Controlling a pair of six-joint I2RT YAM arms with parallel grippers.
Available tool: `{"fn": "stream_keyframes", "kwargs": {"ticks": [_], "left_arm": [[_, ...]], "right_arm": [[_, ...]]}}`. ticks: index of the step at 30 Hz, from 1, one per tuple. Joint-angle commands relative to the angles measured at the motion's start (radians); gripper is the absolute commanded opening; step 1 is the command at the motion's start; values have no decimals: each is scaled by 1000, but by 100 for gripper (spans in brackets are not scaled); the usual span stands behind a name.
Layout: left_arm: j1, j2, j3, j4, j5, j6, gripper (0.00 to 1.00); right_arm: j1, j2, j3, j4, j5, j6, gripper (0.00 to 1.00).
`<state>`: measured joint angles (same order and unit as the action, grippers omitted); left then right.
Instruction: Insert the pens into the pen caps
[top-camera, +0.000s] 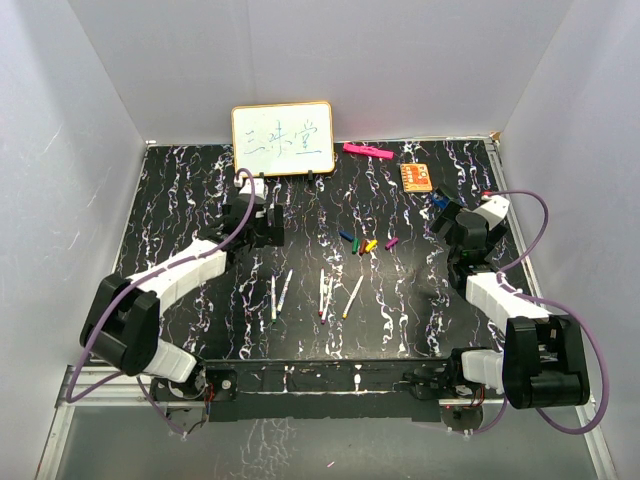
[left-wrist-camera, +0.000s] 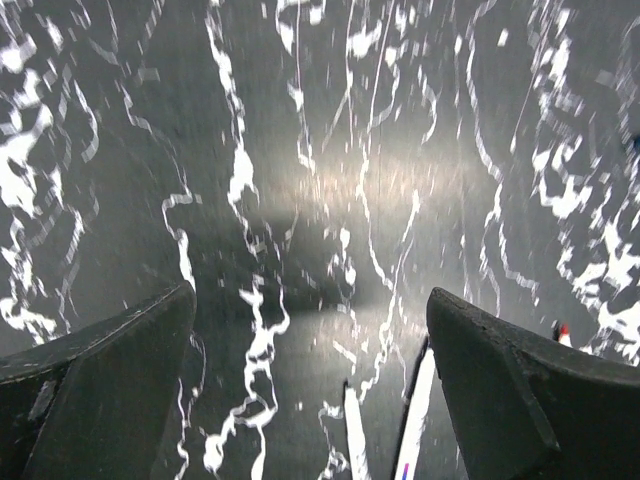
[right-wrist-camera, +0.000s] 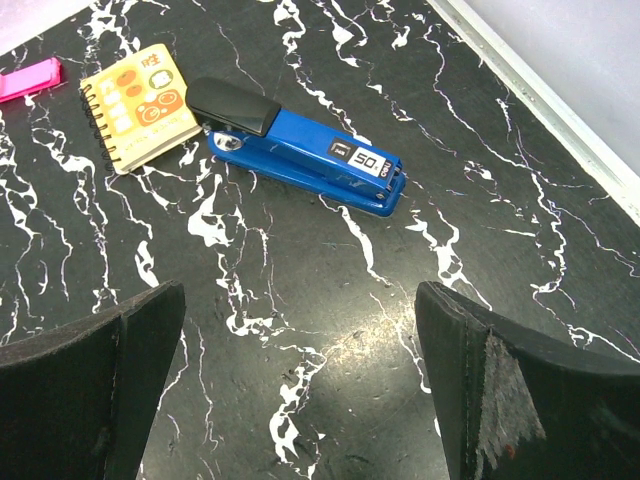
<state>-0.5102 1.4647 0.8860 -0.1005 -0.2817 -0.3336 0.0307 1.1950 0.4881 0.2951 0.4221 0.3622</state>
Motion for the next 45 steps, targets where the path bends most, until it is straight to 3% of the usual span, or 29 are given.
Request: {"fn": "stream_keyframes", "kwargs": {"ticks": [1, 7, 23, 37, 45], "left_arm": [[-28, -18, 16, -225, 31, -66, 99], [-41, -90, -27, -310, 62, -140, 99], [-107, -123, -113, -332, 57, -262, 70], [-164, 13, -53, -340, 5, -258, 63], [-182, 38, -30, -434, -5, -273, 60]], "right_arm": [[-3, -62, 34, 21, -41, 22, 98], [-3, -95, 27, 11, -116, 34, 98], [-3, -134, 18, 13, -203, 55, 98], [-3, -124, 20, 18, -218, 60, 98], [-3, -121, 21, 25, -229, 66, 98]]}}
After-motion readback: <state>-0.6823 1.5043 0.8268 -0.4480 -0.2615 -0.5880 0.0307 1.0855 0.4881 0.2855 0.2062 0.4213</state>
